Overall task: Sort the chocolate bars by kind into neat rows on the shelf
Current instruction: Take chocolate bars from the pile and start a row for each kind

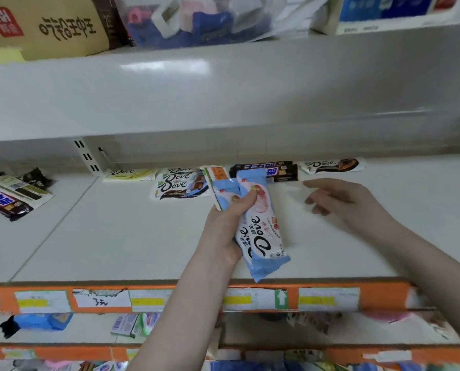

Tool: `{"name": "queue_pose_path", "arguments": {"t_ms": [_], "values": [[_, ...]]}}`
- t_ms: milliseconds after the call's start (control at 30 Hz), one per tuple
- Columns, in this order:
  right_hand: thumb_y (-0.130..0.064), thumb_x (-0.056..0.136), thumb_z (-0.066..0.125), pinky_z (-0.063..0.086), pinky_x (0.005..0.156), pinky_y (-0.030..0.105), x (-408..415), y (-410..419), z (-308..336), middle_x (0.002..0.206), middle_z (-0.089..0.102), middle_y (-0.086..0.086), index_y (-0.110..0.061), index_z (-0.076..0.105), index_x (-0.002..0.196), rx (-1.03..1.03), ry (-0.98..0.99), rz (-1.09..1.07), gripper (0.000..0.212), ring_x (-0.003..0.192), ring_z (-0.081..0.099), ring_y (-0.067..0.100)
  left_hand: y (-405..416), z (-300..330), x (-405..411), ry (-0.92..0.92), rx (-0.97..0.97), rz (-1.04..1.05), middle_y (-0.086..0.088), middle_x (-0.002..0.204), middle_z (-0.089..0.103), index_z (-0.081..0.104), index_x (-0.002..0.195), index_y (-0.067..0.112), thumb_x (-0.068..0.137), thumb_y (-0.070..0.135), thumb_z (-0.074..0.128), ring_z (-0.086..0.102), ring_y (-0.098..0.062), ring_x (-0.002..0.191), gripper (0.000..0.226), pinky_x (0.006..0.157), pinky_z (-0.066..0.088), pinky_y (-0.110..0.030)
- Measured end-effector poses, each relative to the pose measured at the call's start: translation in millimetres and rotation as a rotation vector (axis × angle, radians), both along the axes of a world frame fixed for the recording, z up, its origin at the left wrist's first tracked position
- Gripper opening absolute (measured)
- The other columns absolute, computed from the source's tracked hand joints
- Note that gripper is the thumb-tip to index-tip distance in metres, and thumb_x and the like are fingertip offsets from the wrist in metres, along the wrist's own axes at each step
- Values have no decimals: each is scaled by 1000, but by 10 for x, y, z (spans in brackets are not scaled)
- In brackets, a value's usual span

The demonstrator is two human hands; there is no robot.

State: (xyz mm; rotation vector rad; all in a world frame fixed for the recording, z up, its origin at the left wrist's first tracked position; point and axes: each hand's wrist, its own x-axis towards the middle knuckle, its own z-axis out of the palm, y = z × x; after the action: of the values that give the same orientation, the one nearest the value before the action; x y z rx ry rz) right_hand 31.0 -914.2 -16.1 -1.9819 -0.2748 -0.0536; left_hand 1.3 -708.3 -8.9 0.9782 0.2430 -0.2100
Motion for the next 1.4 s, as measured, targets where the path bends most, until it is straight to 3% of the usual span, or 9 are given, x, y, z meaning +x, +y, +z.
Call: {"name": "queue_pose_path", "arguments": {"t_ms": [133, 400, 500, 767, 967, 1033, 1133, 1267, 1400], "values": [[-4, 90, 50, 51, 55, 17, -63, -352, 159, 75, 68, 8, -10, 63, 105, 186, 69, 44, 21, 55, 62, 11, -498, 21, -17, -31, 98, -94, -11, 79, 73, 66, 98, 8, 81, 5, 66, 70, -21, 62, 17, 56, 57, -29], [-4, 84, 58, 45, 45, 17, -71, -1320, 261, 53, 65, -5, -13, 66, 98, 221, 154, 78, 18, 45, 56, 8, -1711, 124, -58, -78, 270, -258, -7, 73, 73, 66, 99, 4, 81, -2, 63, 68, -16, 56, 19, 51, 54, -22], [-2, 83, 59, 43, 46, 19, -67, -1612, 246, 53, 63, -3, -7, 69, 92, 200, 187, 86, 14, 45, 53, 10, -2057, 117, -62, -32, 270, -254, -7, 71, 72, 67, 90, 9, 81, 0, 64, 67, -17, 55, 13, 50, 54, -22], [-6, 80, 63, 47, 50, 20, -14, -2057, 178, 62, 60, 7, -7, 67, 77, 496, 163, -168, 5, 52, 53, 16, -2270, 105, -66, -1, 276, -242, -9, 79, 71, 67, 92, 11, 78, -2, 64, 66, -19, 60, 20, 52, 51, -21], [4, 78, 62, 53, 69, 16, -30, -2174, 75, 87, 66, -1, -15, 62, 85, 288, 148, -84, 20, 81, 63, 10, -2086, 96, 33, -2, 325, -216, -6, 73, 69, 64, 86, 15, 70, 1, 69, 63, -16, 54, 22, 51, 49, -19], [-6, 78, 68, 46, 81, 10, -61, -2176, 83, 106, 62, -12, -23, 62, 100, 45, -3, 22, 29, 98, 58, -1, -2021, 111, 84, -32, 366, -255, -5, 74, 69, 65, 86, 17, 60, 7, 69, 64, -15, 58, 28, 52, 49, -19], [-26, 77, 71, 29, 99, 19, -86, -2135, 97, 121, 48, -21, -29, 57, 118, -438, -272, 191, 43, 117, 39, -2, -1953, 107, 147, -74, 426, -325, -10, 86, 68, 67, 88, 17, 57, 11, 70, 65, -20, 73, 31, 66, 50, -27], [-33, 73, 73, 28, 85, 8, -119, -2064, 136, 108, 49, -23, -30, 55, 123, -563, -302, 234, 53, 102, 39, -6, -1952, 87, 195, -75, 415, -369, -8, 80, 69, 65, 88, 17, 59, 11, 70, 64, -18, 66, 30, 57, 50, -23], [-32, 73, 73, 36, 87, 23, -109, -2054, 120, 113, 60, -12, -28, 57, 121, -598, -311, 189, 51, 104, 50, 7, -1987, 37, 241, -35, 356, -383, -8, 75, 68, 61, 87, 13, 72, 5, 70, 63, -14, 54, 19, 48, 49, -19]]}}
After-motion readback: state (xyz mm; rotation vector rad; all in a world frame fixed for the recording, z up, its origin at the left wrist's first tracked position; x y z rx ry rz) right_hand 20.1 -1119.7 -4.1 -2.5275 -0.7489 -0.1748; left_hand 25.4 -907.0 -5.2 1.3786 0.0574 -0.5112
